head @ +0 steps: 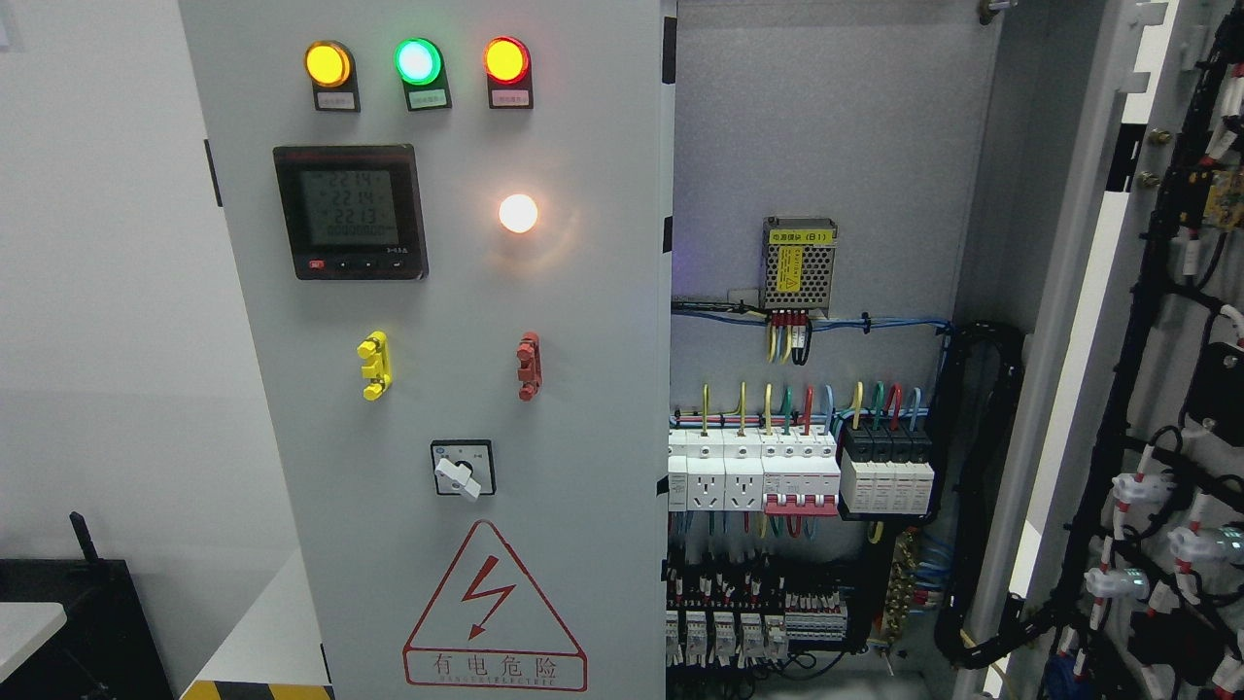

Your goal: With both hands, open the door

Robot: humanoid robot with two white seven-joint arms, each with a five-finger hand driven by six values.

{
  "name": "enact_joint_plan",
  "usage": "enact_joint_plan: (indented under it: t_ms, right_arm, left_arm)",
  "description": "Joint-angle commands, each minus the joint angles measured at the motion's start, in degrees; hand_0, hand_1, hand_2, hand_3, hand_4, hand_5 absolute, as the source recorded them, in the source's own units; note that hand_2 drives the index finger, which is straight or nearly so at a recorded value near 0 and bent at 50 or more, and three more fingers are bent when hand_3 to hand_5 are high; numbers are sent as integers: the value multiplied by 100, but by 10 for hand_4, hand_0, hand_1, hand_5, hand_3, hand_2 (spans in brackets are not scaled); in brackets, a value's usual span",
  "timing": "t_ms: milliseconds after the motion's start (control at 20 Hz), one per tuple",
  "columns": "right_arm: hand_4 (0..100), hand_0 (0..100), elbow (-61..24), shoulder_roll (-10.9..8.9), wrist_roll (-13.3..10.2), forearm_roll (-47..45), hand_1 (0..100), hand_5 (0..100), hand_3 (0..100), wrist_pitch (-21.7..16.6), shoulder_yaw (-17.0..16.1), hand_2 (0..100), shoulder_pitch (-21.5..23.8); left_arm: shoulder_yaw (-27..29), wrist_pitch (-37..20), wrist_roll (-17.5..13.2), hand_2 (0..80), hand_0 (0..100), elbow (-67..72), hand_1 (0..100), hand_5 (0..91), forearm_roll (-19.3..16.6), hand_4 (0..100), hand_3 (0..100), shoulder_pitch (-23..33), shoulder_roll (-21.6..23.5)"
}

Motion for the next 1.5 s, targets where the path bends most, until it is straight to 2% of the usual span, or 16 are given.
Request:
enact_joint_plan:
  t_ms: [0, 100, 200, 300, 451, 601, 801, 952, 1052, 1252, 1452]
  right_arm:
    - [0, 386, -2174, -303, 8, -6, 0, 0, 0, -63, -2, 0, 608]
    - [0, 386, -2552, -339, 8, 12, 0, 0, 0, -81, 7, 0, 793]
    - [0, 386, -3131, -374, -1, 38, 0, 0, 0, -282, 25, 0, 1117]
    - [0, 386, -3606, -523, -1, 56, 0, 0, 0, -589, 51, 0, 1408]
    - [0, 386, -4064, -567, -1, 56, 0, 0, 0, -1028, 51, 0, 1681]
    - [0, 386, -4626, -786, 8, 47, 0, 0, 0, -1398, 77, 0, 2023]
    - [0, 386, -5768, -1050, 8, 21, 0, 0, 0, -1557, 86, 0, 2655]
    - [0, 386, -6524, -1384, 8, 21, 0, 0, 0, -1619, 200, 0, 3043]
    - [0, 386, -6772, -1542, 8, 12, 0, 0, 0, -1662, 271, 0, 3096]
    - [0, 386, -6843, -1560, 8, 12, 0, 0, 0, -1900, 341, 0, 2913]
    - [0, 386, -6965, -1552, 8, 12, 0, 0, 0, -1909, 586, 0, 2579]
  left_arm:
    - [168, -116, 33, 0, 0, 1, 0, 0, 659, 0, 0, -59, -249]
    - [159, -239, 33, 0, 0, -61, 0, 0, 975, 0, 0, -59, -249]
    - [159, -283, 25, 0, 0, -70, 0, 0, 1134, 0, 0, -59, -249]
    - [141, -380, 25, 0, 0, -70, 0, 0, 1188, 0, 0, -59, -249]
    - [132, -520, 16, 0, 0, -104, 0, 0, 1205, 0, 0, -68, -249]
    - [132, -582, 16, 0, 0, -184, 0, 0, 1232, 0, 0, -68, -249]
    - [132, -582, -19, 0, 0, -193, 0, 0, 1232, 0, 0, -68, -249]
    - [132, -591, -37, 0, 0, -210, 0, 0, 1232, 0, 0, -103, -258]
    - [132, -582, -37, 0, 0, -210, 0, 0, 1223, 0, 0, -103, -258]
    - [132, -582, -46, 0, 0, -202, 0, 0, 1223, 0, 0, -112, -258]
    - [132, -591, -54, 0, 0, -201, 0, 0, 1223, 0, 0, -112, -258]
